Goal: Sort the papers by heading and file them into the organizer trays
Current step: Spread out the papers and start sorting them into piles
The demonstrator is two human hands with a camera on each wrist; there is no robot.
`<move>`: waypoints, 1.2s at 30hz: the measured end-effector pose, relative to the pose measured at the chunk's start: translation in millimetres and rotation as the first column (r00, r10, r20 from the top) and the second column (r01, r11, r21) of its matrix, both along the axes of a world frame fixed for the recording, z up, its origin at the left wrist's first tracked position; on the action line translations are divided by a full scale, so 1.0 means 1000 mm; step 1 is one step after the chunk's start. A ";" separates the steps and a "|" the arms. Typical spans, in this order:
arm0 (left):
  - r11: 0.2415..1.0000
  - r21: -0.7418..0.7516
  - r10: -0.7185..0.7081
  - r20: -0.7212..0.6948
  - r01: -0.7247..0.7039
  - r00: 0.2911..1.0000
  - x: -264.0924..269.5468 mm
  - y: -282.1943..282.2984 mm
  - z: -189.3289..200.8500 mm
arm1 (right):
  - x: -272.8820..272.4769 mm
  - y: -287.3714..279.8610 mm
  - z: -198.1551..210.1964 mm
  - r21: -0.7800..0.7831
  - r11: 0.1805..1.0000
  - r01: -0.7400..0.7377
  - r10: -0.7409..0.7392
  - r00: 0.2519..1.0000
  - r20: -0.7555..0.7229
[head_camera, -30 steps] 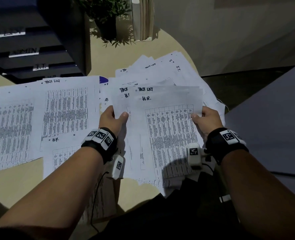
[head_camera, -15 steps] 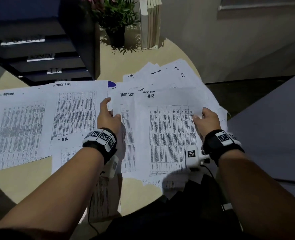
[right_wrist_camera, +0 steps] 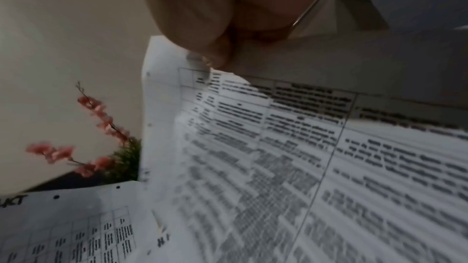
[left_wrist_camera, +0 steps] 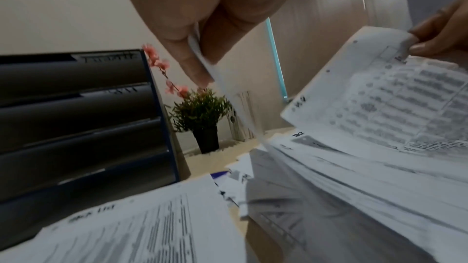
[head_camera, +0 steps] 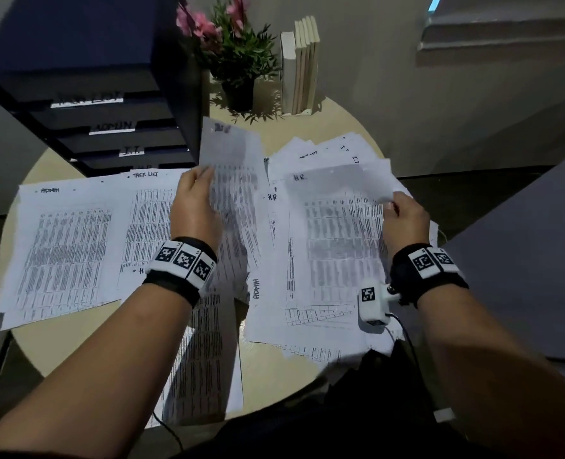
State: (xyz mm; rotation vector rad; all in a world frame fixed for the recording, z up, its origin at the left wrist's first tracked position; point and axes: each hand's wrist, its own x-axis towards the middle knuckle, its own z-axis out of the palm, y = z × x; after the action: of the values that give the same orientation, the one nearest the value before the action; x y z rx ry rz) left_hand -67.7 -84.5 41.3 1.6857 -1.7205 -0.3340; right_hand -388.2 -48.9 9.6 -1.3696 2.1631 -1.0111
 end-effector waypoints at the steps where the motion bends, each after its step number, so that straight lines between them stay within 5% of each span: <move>1: 0.998 -0.054 -0.008 0.001 0.008 1.000 0.001 -0.001 0.005 | 0.001 -0.001 0.004 -0.021 1.000 0.001 0.001 0.996 0.090; 5: 0.956 -0.265 -0.117 0.037 0.123 0.992 0.001 -0.002 0.027 | 0.009 -0.002 0.018 -0.041 0.999 -0.018 0.032 0.918 0.394; 11: 0.917 -0.272 -0.316 -0.049 0.292 0.948 -0.021 0.002 0.049 | 0.034 -0.008 0.026 -0.104 0.992 -0.066 0.120 0.710 0.694; 13: 0.928 -0.245 -0.343 -0.268 0.281 0.900 -0.029 0.003 0.056 | 0.039 -0.009 0.028 -0.125 0.989 -0.077 0.144 0.686 0.714; 15: 0.932 -0.199 -0.362 -0.517 0.303 0.776 -0.035 0.002 0.062 | 0.040 -0.010 0.033 -0.149 0.985 -0.089 0.169 0.676 0.717; 20: 0.947 -0.064 -0.251 -0.756 0.313 0.604 -0.037 -0.007 0.054 | 0.033 -0.003 0.052 -0.183 0.978 -0.101 0.206 0.632 0.747; 23: 0.962 0.057 -0.134 -0.754 0.268 0.643 -0.045 -0.011 0.039 | 0.024 -0.002 0.052 -0.164 0.984 -0.076 0.175 0.626 0.760; 29: 0.931 0.331 0.041 -0.518 0.156 0.854 -0.065 -0.016 -0.005 | -0.001 -0.002 0.019 0.025 0.998 -0.054 0.022 0.723 0.690; 33: 0.887 0.457 0.109 -0.355 0.071 0.928 -0.078 -0.017 -0.036 | -0.017 0.005 -0.004 0.165 0.984 -0.068 0.030 0.975 0.222; 36: 0.811 0.584 0.118 -0.209 0.027 0.971 -0.075 -0.016 -0.062 | -0.033 0.015 -0.020 0.284 0.958 -0.048 0.021 0.995 0.098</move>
State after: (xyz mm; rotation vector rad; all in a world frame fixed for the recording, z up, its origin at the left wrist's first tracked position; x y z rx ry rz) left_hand -142.8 -100.4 -20.9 2.0039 -1.4736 -1.0938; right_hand -421.5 -33.6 -10.5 -1.1953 2.1096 -0.7006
